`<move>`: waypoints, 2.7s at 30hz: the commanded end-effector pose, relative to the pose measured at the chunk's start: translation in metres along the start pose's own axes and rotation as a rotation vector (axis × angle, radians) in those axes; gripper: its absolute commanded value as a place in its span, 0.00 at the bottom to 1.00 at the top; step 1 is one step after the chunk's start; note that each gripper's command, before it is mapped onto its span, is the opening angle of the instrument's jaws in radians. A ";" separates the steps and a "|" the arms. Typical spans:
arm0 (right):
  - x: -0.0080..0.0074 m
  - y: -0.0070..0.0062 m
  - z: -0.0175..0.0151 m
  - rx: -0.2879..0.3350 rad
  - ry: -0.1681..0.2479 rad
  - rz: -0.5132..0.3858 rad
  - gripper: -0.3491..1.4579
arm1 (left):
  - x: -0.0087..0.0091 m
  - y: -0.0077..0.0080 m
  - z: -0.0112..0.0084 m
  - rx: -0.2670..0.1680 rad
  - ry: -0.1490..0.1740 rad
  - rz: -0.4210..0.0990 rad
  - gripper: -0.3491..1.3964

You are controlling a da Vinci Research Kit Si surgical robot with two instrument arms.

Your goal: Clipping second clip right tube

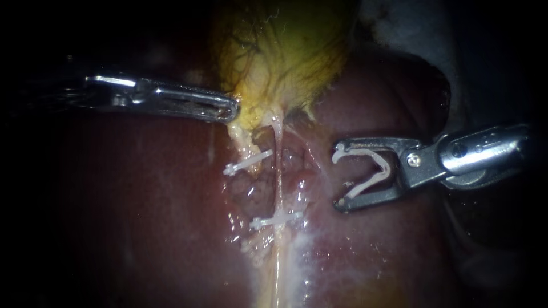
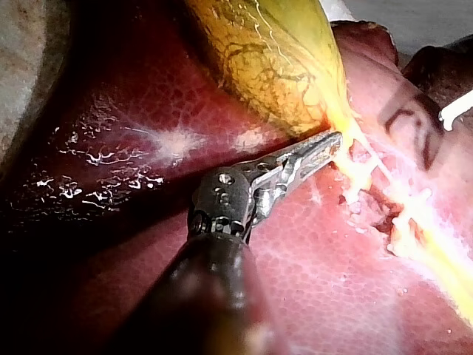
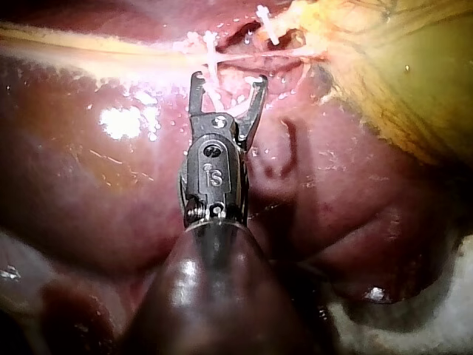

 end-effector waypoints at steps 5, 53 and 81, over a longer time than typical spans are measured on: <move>0.0000 -0.0001 0.0000 0.001 0.000 -0.001 0.52 | -0.0017 -0.0006 -0.0023 0.000 0.000 -0.010 0.00; -0.0036 0.0024 0.0151 0.402 0.161 0.612 0.48 | -0.0045 -0.0016 -0.0062 -0.033 -0.030 -0.006 0.00; -0.0006 0.0001 0.0137 0.542 0.257 0.718 0.19 | -0.0045 -0.0016 -0.0062 -0.033 -0.030 -0.006 0.00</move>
